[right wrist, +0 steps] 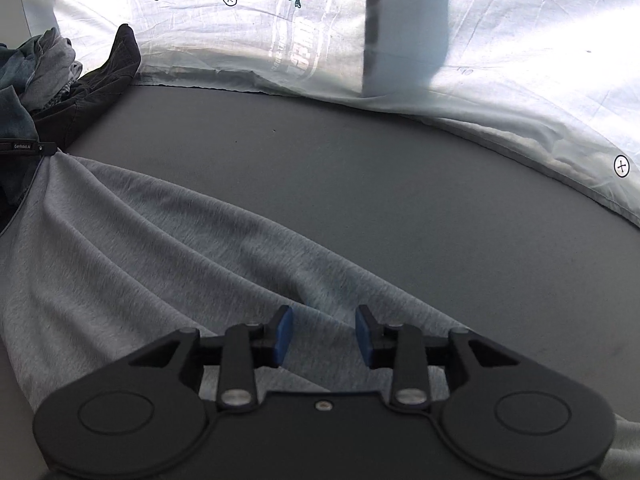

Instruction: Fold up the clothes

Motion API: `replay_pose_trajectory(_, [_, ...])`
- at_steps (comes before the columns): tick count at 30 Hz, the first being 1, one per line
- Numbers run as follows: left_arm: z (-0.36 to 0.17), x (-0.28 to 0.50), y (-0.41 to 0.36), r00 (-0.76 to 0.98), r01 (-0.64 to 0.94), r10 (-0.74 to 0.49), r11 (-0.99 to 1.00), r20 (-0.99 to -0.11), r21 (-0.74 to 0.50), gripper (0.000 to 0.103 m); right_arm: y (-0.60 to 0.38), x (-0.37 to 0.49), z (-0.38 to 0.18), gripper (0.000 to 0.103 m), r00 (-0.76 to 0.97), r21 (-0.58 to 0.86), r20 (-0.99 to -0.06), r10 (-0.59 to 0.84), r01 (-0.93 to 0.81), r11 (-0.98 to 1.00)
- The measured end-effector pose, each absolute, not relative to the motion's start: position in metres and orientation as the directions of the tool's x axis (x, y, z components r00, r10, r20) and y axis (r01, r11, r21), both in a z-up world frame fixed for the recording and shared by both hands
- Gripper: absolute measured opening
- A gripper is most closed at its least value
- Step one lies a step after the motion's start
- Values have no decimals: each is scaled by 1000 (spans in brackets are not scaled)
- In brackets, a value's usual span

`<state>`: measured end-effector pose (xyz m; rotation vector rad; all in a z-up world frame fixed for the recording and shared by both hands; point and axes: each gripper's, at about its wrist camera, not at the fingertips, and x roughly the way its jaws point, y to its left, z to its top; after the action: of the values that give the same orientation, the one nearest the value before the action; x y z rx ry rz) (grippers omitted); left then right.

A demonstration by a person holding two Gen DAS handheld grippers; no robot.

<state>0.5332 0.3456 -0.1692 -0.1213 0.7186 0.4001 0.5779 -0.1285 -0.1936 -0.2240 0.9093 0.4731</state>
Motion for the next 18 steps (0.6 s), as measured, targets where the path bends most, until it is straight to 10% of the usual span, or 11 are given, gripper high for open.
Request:
replay_pose_trajectory(8, [-164, 525, 346, 684, -395, 317, 918, -657, 32, 2, -118, 585, -200, 48, 477, -64, -839, 262, -563, 824])
replay_pose_trajectory(12, [-161, 522, 344, 686, -398, 318, 917, -654, 29, 2, -118, 578, -195, 2, 452, -64, -848, 278, -606, 793])
replay_pose_trajectory(18, [-157, 513, 343, 687, -404, 322, 914, -652, 27, 2, -118, 554, -179, 1, 528, -144, -808, 261, -607, 781])
